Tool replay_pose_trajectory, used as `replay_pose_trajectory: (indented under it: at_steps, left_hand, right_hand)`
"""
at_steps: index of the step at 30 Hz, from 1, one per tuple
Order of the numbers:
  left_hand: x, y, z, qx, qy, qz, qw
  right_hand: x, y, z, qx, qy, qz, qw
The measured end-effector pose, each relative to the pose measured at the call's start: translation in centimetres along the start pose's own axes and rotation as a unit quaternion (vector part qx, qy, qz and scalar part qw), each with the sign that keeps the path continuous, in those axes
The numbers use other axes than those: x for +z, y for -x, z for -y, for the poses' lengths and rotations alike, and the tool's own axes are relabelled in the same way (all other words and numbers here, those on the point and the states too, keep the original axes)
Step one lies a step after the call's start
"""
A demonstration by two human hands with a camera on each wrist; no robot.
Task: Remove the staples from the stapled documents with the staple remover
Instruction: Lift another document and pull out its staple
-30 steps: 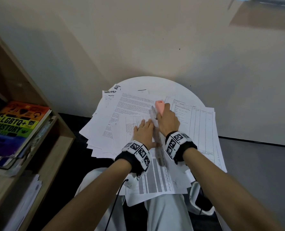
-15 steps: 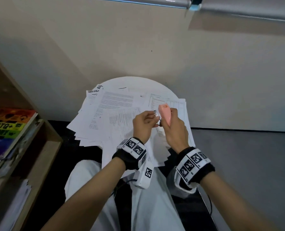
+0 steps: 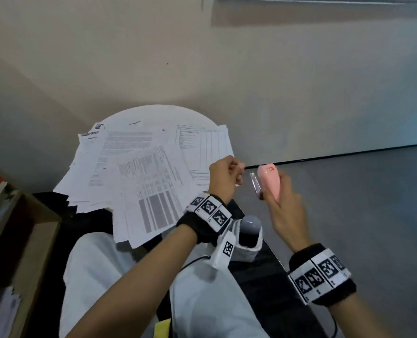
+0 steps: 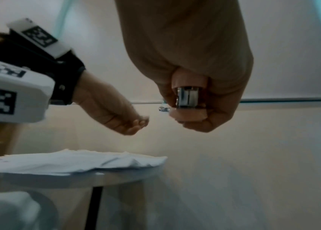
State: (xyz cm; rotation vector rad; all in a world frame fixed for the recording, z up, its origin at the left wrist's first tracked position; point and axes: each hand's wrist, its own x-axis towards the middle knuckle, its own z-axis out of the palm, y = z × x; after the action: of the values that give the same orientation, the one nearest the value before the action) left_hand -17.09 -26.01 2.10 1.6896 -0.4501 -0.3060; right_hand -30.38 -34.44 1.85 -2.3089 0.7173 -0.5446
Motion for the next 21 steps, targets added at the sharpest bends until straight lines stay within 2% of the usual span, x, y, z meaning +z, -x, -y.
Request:
replay_pose_trajectory:
  at_steps: [3, 6, 7, 9, 12, 15, 21]
  left_hand:
    - [4.8, 0.2, 2.4, -0.08, -0.039, 0.074, 0.993]
    - [8.9, 0.8, 6.6, -0.131, -0.16, 0.153, 0.966]
    - [10.0, 1.0, 8.1, -0.143, -0.18, 0.161, 0.96]
    - [11.6, 0.7, 10.9, -0.172, -0.191, 0.162, 0.953]
    - [13.5, 0.1, 14.7, -0.183, -0.219, 0.139, 0.948]
    - [14.0, 0.0, 18.4, -0.199, -0.224, 0.11, 0.948]
    - [13.5, 0.5, 21.4, -0.218, -0.1, 0.085, 0.967]
  right_hand:
    - [-3.3, 1.8, -4.7, 0.079, -0.017, -0.054, 0.995]
    - [-5.0, 3.2, -9.4, 0.139, -0.037, -0.089, 0.986]
    - [-5.3, 3.8, -11.0, 0.152, -0.044, -0.096, 0.983]
    - [-5.6, 4.9, -13.5, 0.173, -0.057, -0.112, 0.977]
    - [-5.5, 6.3, -16.8, 0.203, -0.07, -0.135, 0.967]
    - [-4.9, 7.6, -19.2, 0.232, -0.061, -0.131, 0.962]
    - [-3.6, 9.4, -21.3, 0.298, -0.076, -0.097, 0.947]
